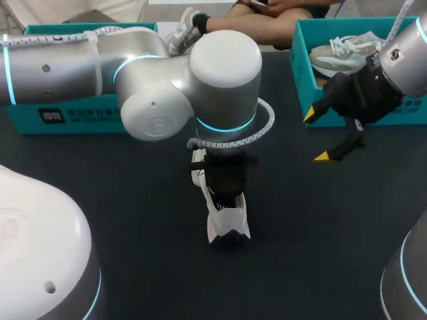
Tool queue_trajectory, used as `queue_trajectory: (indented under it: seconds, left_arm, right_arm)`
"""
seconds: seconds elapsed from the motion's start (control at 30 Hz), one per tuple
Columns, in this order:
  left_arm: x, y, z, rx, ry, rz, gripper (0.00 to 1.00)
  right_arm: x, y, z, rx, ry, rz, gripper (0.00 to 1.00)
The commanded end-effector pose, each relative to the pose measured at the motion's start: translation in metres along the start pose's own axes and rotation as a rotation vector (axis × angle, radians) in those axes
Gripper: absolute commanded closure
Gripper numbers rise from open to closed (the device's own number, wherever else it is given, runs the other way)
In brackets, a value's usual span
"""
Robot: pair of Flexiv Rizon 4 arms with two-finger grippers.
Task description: Take the shoe out of the shoebox, open the shoe tongue, remove and reinsert the insole, then place the shoe into the shoebox
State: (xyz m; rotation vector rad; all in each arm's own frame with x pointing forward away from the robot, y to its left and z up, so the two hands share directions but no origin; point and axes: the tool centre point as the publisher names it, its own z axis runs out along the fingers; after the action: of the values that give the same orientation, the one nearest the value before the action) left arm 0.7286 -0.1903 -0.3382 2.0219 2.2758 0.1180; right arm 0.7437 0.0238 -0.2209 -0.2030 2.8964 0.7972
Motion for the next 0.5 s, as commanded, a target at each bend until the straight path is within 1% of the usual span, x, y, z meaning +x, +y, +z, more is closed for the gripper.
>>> queue_trajectory:
  seconds: [0.03,0.17,0.3,0.43,0.5]
  left_arm:
    - [0.005,-0.004,-0.004,-0.012,-0.007,-0.004,0.60]
    - [0.007,0.002,-0.011,-0.029,-0.013,-0.017,0.59]
    - [0.008,0.015,-0.015,-0.045,-0.010,-0.032,0.60]
    - [0.006,0.027,-0.009,-0.047,-0.005,-0.044,0.61]
    - [0.004,0.027,-0.003,-0.048,0.009,-0.043,0.61]
  right_arm:
    - [0.000,0.000,0.001,0.003,-0.002,0.001,0.00]
    - [0.000,0.000,0.001,0.003,-0.002,0.001,0.00]
    - [0.000,0.000,0.001,0.003,-0.002,0.001,0.00]
    - [0.000,0.000,0.001,0.003,-0.002,0.001,0.00]
    - [0.000,0.000,0.001,0.003,-0.002,0.001,0.00]
